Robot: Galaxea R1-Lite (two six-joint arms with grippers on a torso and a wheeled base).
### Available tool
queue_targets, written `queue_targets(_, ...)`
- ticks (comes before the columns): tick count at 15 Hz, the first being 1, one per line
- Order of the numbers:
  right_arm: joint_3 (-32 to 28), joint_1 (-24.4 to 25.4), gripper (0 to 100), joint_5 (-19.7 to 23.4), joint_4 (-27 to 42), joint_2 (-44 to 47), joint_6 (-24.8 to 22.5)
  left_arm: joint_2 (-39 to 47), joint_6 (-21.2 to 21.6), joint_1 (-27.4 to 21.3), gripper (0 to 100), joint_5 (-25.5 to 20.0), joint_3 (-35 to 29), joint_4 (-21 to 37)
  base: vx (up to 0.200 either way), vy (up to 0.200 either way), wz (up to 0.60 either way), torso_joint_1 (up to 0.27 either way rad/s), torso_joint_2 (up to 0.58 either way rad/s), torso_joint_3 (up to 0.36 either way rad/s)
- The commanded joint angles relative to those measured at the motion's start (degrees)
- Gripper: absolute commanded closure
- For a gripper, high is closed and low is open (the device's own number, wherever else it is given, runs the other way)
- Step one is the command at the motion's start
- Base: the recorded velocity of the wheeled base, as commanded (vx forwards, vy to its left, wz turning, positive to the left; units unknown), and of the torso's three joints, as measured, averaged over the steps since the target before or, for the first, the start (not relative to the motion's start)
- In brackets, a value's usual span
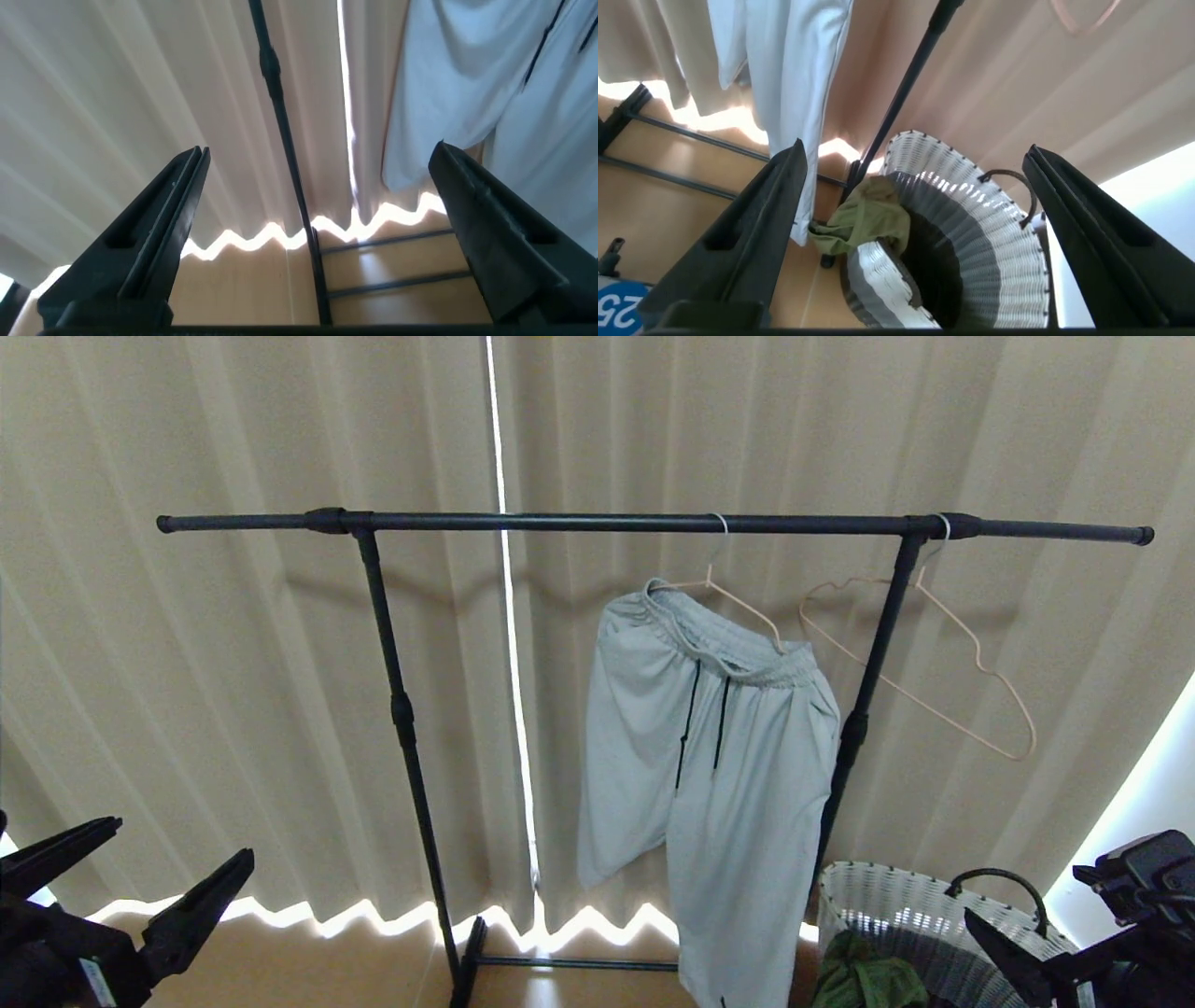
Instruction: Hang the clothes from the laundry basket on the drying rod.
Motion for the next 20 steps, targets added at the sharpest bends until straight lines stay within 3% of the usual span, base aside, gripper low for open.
queue_targets(1,0.0,0.03,0,0.01,-0.09,-0.09,-0.03,0.23,0.01,-0.07,0,0.02,0.02,-0.07,0.0,0.0,0.0,-0.188,0.47,0.251)
queue_targets(10,0.0,0.03,0,-0.16,0.17,-0.71,-0.03,7.44,0.45,-0.51,0,0.02,1.78,-0.33,0.0,0.0,0.0,-0.195,0.48,0.281)
queue_targets(20,0.0,0.12,0,-0.16,5.27,-1.76,-0.47,2.78,0.36,-0.07,0,0.11,1.95,-0.33,0.0,0.0,0.0,-0.129,0.4,0.268)
